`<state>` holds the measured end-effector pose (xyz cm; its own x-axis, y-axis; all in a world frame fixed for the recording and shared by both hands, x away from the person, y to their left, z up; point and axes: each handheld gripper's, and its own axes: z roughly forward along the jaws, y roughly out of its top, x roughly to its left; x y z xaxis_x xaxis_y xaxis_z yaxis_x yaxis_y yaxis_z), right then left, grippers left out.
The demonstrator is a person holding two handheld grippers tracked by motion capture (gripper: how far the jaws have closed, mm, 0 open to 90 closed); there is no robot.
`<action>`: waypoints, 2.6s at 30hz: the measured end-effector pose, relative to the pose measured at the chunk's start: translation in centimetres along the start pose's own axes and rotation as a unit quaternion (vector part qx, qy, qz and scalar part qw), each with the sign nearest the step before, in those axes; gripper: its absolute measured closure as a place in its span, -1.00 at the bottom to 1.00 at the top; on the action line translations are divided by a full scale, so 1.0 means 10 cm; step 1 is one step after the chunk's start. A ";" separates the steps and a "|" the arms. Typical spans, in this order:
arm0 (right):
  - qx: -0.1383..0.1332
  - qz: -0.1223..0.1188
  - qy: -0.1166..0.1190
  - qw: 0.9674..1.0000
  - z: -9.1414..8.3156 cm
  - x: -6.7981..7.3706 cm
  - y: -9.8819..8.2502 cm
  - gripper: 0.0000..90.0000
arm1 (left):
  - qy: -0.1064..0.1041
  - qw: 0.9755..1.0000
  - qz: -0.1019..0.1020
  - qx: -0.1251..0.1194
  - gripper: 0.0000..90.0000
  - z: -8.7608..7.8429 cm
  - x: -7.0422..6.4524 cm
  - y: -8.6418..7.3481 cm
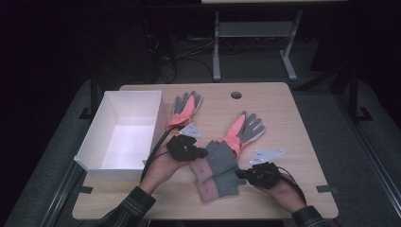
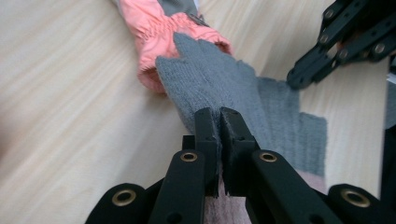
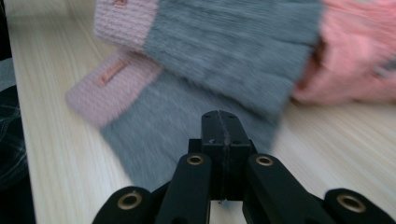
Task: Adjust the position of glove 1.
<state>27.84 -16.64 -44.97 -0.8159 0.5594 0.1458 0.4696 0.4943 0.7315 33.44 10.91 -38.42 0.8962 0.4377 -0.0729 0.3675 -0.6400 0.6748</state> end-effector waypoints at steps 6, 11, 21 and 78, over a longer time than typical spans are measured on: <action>0.008 0.008 -0.007 1.000 0.28 -0.02 0.13 1.00 | -0.003 1.000 0.021 0.002 0.91 0.03 -0.04 0.01; 0.012 0.015 -0.014 1.000 0.40 -0.04 0.17 1.00 | -0.025 0.999 0.032 -0.010 0.91 0.05 -0.11 0.01; 0.013 0.016 -0.015 1.000 0.40 -0.05 0.16 1.00 | -0.099 0.994 0.027 -0.028 0.89 0.16 -0.30 0.00; 0.017 0.111 -0.109 0.988 -0.37 -0.73 -0.45 0.32 | -0.144 0.988 0.056 0.014 0.93 0.36 -0.43 -0.03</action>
<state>30.39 -25.41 -46.89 -0.6019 0.7843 0.1502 0.6423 0.3637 0.6746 30.36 6.93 -40.97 0.9639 0.1672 -0.2074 0.2645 -0.6928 0.6709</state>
